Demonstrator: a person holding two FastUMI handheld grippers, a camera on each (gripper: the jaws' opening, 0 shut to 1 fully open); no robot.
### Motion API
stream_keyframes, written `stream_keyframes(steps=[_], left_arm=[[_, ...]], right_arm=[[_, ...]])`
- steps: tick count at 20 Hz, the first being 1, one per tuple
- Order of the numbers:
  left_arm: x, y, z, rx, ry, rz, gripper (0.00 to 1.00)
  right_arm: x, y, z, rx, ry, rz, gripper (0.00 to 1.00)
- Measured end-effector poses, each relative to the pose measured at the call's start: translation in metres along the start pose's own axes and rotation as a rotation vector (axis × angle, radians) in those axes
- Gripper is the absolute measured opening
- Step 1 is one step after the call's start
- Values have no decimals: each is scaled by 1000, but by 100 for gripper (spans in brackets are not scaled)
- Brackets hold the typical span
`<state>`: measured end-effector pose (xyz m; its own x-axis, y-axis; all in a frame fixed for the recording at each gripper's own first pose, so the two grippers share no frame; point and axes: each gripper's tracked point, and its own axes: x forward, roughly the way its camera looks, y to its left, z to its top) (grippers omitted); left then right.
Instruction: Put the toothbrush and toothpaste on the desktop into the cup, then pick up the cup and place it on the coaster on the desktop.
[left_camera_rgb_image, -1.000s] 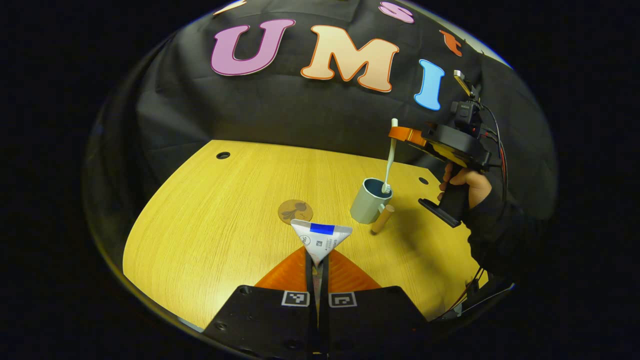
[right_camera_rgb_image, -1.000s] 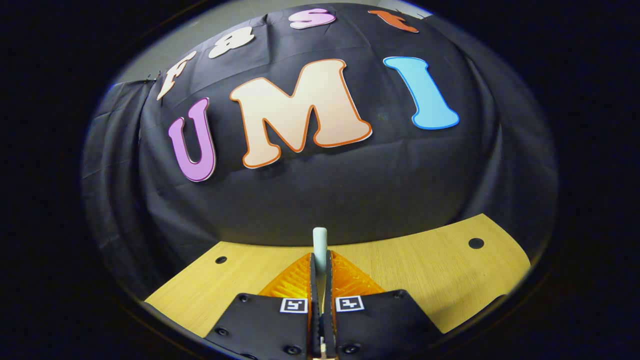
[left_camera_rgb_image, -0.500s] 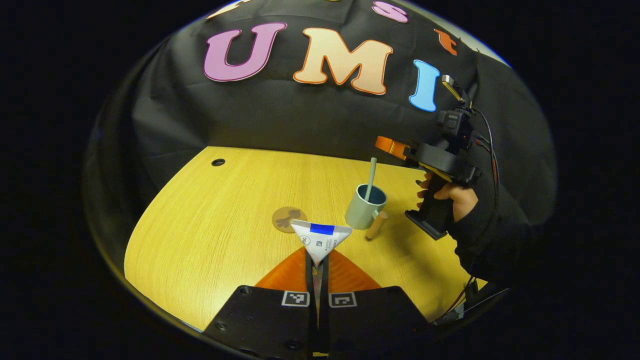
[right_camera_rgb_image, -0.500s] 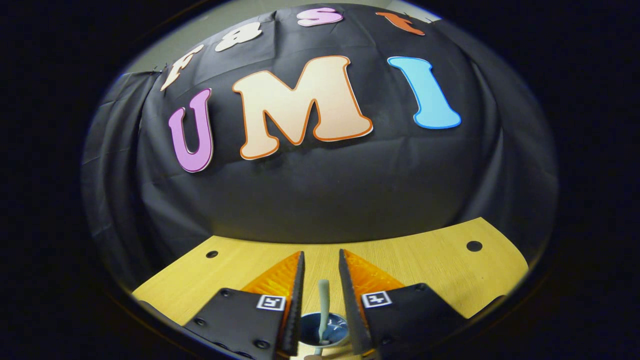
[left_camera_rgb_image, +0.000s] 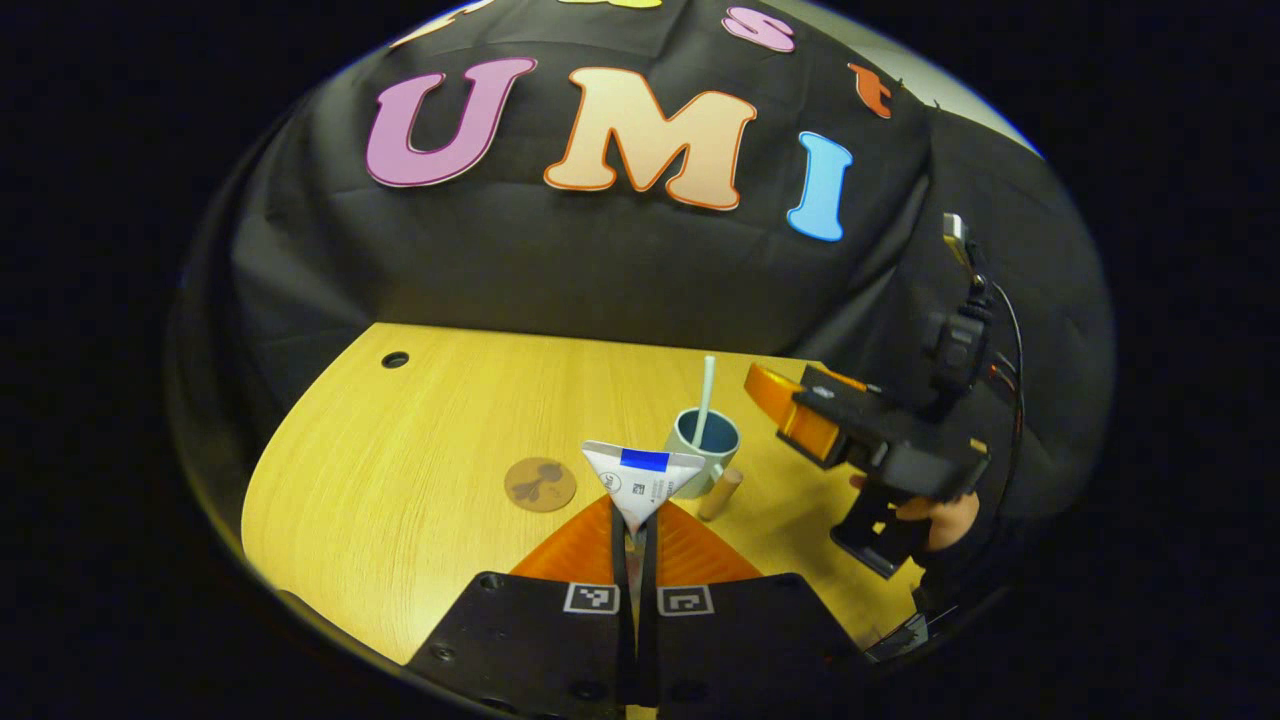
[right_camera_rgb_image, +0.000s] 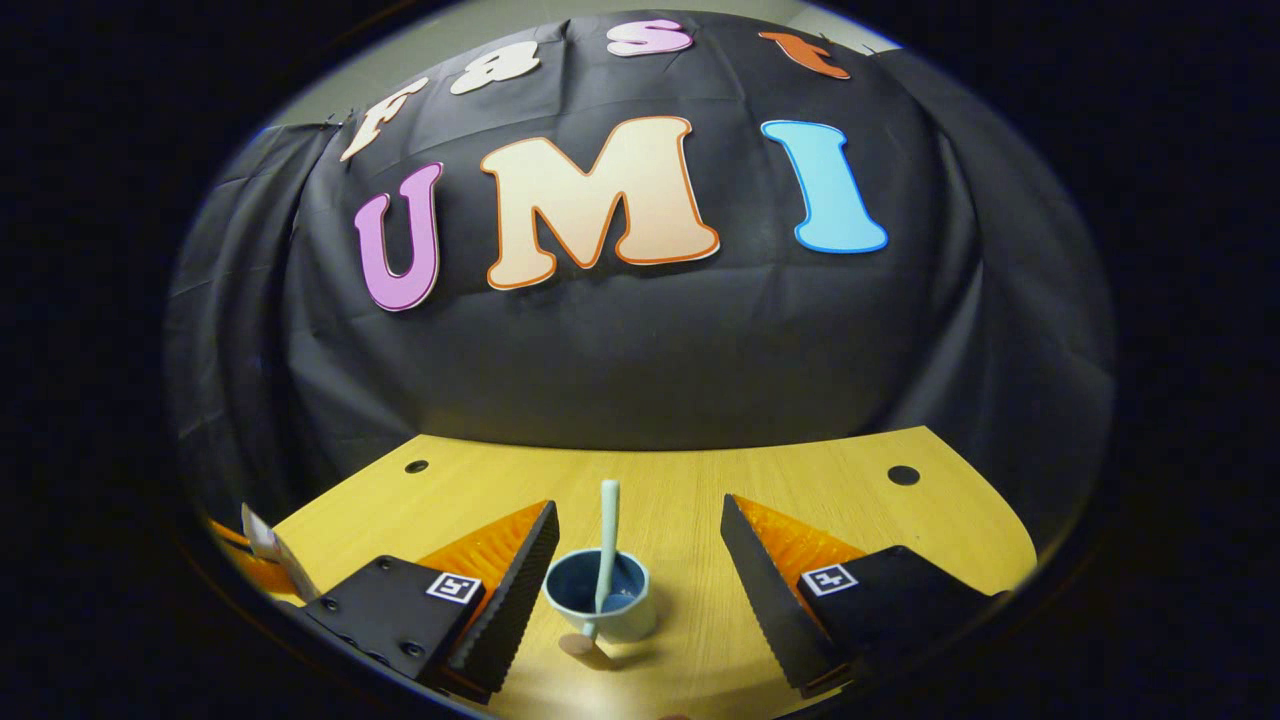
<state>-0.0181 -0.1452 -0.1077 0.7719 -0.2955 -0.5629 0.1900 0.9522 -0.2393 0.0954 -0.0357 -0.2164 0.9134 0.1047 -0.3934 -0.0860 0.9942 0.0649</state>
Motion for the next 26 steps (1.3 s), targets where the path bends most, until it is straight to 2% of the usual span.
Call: stream_keyframes(steps=[11, 16, 20, 26], left_arm=[[80, -53, 79, 79, -105, -138, 0], [120, -78, 91, 111, -111, -181, 0], [148, -84, 80, 74, -83, -174, 0], [176, -78, 61, 18, -41, -104, 0]], right_arm=[[-69, -59, -29, -27, 54, -95, 100], [-87, -78, -38, -21, 78, -126, 100], [-94, -91, -41, -23, 88, -144, 100], [-99, -108, -46, -25, 112, -157, 100]])
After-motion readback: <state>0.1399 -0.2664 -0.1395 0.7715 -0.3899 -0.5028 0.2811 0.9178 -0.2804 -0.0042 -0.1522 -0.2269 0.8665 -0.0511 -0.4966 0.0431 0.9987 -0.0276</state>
